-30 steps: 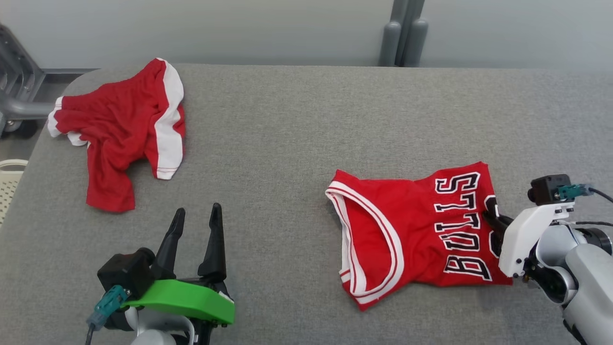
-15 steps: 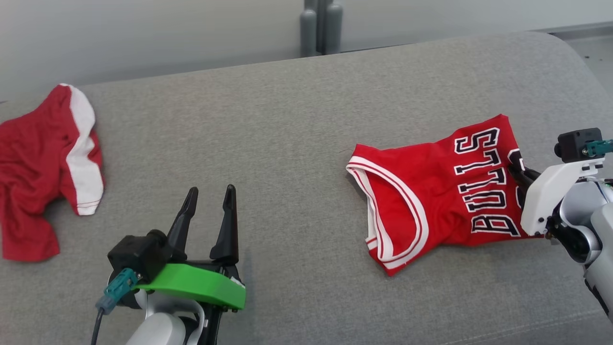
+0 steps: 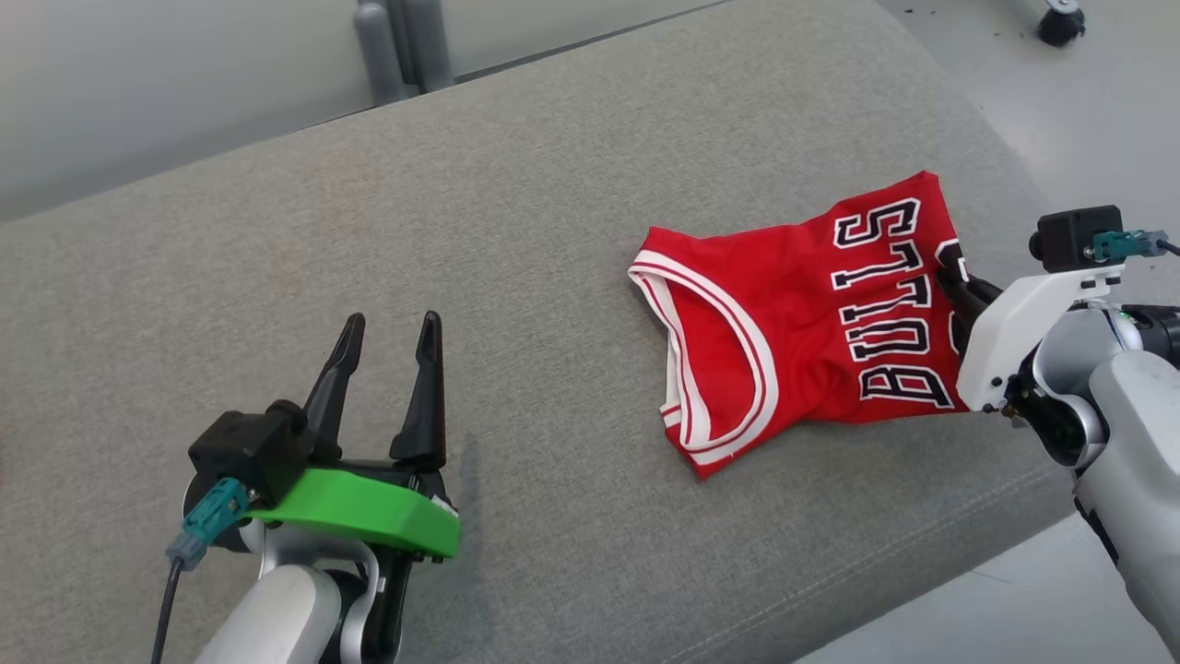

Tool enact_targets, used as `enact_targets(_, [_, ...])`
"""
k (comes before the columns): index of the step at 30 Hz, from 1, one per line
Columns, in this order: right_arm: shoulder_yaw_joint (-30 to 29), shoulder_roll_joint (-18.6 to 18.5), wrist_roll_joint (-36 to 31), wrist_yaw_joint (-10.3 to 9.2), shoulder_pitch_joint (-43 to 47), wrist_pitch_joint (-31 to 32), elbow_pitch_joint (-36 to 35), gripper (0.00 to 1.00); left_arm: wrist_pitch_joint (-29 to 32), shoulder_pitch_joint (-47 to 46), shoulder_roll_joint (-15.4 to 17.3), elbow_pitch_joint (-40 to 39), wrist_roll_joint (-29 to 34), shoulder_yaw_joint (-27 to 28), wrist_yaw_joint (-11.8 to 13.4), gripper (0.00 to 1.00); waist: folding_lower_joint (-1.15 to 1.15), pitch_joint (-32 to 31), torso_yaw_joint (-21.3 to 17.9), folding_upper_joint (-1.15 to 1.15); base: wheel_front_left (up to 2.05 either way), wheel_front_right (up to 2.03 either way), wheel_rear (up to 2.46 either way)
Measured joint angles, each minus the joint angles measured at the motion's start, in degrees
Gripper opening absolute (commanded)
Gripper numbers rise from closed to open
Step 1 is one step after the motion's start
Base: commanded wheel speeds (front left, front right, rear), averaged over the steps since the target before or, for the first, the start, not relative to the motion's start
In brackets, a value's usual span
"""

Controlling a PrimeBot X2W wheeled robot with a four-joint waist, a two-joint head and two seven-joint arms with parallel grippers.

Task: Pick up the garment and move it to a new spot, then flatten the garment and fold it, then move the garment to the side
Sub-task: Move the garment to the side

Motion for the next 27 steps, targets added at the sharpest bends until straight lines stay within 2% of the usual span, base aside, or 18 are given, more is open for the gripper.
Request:
enact_targets(6, [-1.23,1.93,-1.93,-0.01,-3.92,-1.24,3.38,0.0,0.13,-0.31,0.51,-0.11,-0.09,0.76,0.3,1.0,0.0,2.11,-1.66,0.0,0.0,0.0,0.0])
enact_targets(13, [-3.47,3.76,-4.2,0.0,-10.74,-1.91,7.87,0.0,0.04,-0.26,1.76,-1.19,-0.51,2.44,1.12,1.0,0.0,3.3,0.96,0.0,0.0,0.0,0.0])
enact_targets(20, [-6.59,3.31,-5.58,0.0,-15.97,-3.45,13.3,0.0,0.47,-0.43,3.04,-3.19,-0.57,3.43,1.7,1.0,0.0,5.52,2.97,0.0,0.0,0.0,0.0])
enact_targets(27, [-12.63,0.41,-6.95,0.0,-19.12,-6.66,21.97,0.0,1.53,-1.85,4.04,-5.3,-0.03,3.58,2.2,1.0,0.0,8.64,5.08,0.0,0.0,0.0,0.0])
